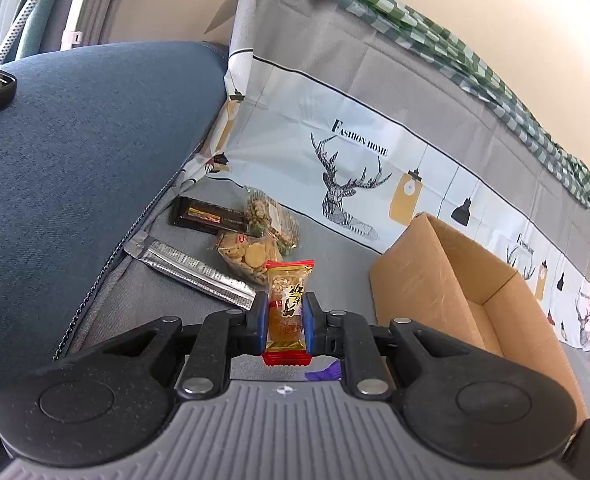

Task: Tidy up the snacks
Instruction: 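Carry the candy with the left gripper while the right gripper carries the purple bar over the box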

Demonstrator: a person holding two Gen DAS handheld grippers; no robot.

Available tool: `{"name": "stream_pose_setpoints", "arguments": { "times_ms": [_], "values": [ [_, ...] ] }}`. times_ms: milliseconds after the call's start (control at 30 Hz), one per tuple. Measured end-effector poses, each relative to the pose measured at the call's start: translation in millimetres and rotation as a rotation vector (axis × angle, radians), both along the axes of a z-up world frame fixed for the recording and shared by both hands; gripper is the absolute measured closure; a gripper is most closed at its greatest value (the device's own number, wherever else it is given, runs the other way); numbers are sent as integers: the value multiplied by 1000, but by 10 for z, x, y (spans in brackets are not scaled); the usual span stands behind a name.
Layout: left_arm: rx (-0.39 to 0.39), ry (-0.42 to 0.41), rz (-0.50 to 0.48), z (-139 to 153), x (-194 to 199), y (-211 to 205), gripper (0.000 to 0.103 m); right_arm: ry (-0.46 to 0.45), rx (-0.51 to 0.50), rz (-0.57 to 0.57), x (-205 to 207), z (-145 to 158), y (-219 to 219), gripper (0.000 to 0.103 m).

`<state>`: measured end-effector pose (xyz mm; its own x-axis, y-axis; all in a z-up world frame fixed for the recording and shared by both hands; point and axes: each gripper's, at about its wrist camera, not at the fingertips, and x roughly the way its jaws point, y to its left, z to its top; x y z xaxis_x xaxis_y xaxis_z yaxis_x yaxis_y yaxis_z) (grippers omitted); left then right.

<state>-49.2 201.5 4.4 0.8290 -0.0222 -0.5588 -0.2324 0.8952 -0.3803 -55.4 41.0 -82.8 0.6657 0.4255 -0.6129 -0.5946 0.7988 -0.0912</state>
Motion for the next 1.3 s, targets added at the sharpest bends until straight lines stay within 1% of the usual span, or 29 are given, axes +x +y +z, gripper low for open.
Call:
{"name": "stream_pose_setpoints", "arguments": {
  "times_ms": [200, 500, 600, 733, 867, 933, 1000, 1100, 1167, 1200, 1300],
  "values": [
    [-40, -44, 5, 59, -90, 17, 84, -60, 53, -15, -86, 225, -101, 86],
    [-43, -84, -32, 143, -249, -126, 84, -144, 148, -57, -279, 649, -439, 86],
    [-28, -94, -58, 165, -308, -224, 84, -165, 177, -81, -306, 783, -592, 86],
    [10, -112, -112, 195, -388, -396, 84, -191, 212, -114, -332, 960, -835, 86],
    [41, -125, -165, 204, -420, -539, 84, -214, 258, -160, -253, 1166, -1112, 86],
    [60, -133, -186, 211, -414, -610, 84, -247, 259, -179, -190, 1259, -1244, 86],
    [62, -142, -200, 211, -404, -661, 84, -278, 257, -207, -111, 1329, -1400, 86],
    [59, -152, -211, 217, -386, -721, 84, -308, 254, -266, 7, 1325, -1662, 86],
    [66, -154, -220, 228, -364, -767, 84, -299, 271, -311, 64, 1255, -1823, 86],
    [72, -156, -226, 240, -348, -800, 84, -290, 281, -319, 86, 1216, -1887, 86],
    [90, -166, -249, 273, -308, -884, 84, -305, 288, -312, 80, 1116, -2041, 86]
  ]
}}
